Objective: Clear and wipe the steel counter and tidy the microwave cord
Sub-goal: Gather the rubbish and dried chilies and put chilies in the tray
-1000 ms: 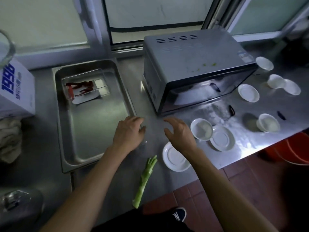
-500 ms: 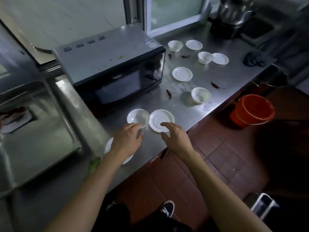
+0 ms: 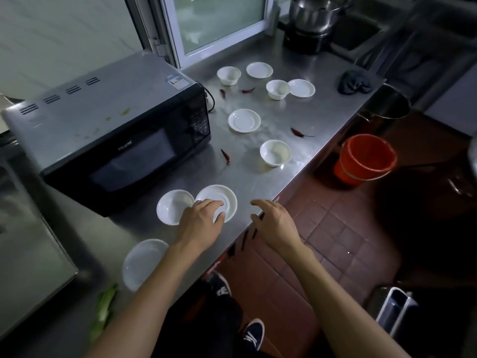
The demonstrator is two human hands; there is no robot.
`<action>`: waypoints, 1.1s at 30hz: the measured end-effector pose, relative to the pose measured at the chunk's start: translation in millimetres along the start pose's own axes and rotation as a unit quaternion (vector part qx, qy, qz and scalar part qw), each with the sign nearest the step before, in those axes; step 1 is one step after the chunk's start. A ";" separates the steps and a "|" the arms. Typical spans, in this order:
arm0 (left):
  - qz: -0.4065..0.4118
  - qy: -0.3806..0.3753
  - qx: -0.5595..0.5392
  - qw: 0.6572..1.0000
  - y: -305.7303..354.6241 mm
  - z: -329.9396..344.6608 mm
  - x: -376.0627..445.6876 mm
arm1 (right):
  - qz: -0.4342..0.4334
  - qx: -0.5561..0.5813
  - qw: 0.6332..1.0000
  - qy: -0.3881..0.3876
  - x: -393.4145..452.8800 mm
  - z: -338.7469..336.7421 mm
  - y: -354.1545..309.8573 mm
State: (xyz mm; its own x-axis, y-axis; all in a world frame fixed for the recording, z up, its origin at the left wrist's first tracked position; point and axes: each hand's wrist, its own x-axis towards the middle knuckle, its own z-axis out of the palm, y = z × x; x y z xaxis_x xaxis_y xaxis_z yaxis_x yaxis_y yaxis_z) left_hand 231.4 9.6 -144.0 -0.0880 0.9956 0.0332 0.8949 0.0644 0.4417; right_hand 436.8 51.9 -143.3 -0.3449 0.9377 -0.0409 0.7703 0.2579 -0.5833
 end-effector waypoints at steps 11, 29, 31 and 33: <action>-0.065 -0.008 -0.056 0.996 -34.6 19.1 122.2 | -0.002 -0.048 0.998 -0.028 126.2 -16.4 2.4; -0.162 -0.015 -0.063 0.985 -49.8 64.3 233.4 | -0.026 -0.041 0.994 -0.094 226.4 -9.9 29.3; -0.182 -0.016 -0.059 0.981 -44.0 72.0 247.5 | -0.038 -0.030 0.994 -0.097 240.3 -14.0 41.2; -0.214 -0.015 -0.053 0.975 -38.8 82.1 261.8 | -0.053 -0.020 0.993 -0.100 255.2 -18.3 55.8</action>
State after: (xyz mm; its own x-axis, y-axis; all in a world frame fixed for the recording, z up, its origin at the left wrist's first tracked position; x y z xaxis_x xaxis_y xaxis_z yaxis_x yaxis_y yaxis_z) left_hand 209.6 273.4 -226.0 -0.4301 0.8803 -0.2001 0.7287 0.4694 0.4986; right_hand 401.6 309.9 -171.3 -0.5217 0.8411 -0.1428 0.7430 0.3657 -0.5606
